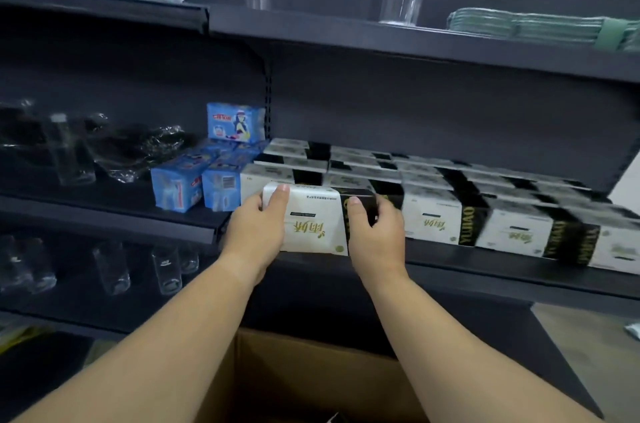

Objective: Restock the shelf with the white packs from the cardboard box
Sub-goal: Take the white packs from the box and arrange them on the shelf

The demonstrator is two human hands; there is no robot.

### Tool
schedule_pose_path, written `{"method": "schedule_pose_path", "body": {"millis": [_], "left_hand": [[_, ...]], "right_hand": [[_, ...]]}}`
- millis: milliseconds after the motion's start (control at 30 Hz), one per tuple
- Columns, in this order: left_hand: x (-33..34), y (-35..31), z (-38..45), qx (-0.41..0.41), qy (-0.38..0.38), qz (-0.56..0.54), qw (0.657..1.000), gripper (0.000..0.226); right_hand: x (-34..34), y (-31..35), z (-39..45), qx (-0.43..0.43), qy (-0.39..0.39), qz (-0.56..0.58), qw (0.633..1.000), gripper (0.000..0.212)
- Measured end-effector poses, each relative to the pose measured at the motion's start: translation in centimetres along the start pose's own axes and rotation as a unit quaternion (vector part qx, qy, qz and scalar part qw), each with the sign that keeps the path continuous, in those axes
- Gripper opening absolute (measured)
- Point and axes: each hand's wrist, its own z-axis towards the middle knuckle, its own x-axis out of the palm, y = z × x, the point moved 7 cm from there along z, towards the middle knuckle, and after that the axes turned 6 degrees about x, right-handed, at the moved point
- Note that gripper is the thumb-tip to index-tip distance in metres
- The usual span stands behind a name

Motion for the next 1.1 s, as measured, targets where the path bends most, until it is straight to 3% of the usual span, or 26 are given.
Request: {"method": "schedule_pose_path", "body": {"millis": [133,267,433,633,1100], "left_hand": [[1.9,-2.1,0.7,0.013,-0.005,0.002,1.000,0.040],[3.0,-2.6,1.1,0.015,-0.016,0.002,1.000,0.040],[4.2,-2.0,0.7,0.008,-0.027,0.004,1.000,0.044],[5.6,-2.0,-0.3,0.013,-0.030,0.003,0.999,0.041],[3.2,-0.1,2.8,0.001,-0.023,-0.022,1.000,0.031]], "right_hand": [[-1.5,1.0,1.9,-0.008,-0.002,0.009,1.000,0.059],[-2.5,1.3,2.6,-0.018,-0.015,0.010,1.000,0.078],[-3.5,0.4,3.4,-0.017,0.004,0.015,1.000,0.055],[-4.8,-0.7,3.7,-0.012,0.003,0.009,1.000,0.048],[-0.6,-0.7,3.5,0.005,0.020,0.019,1.000,0.060]]}}
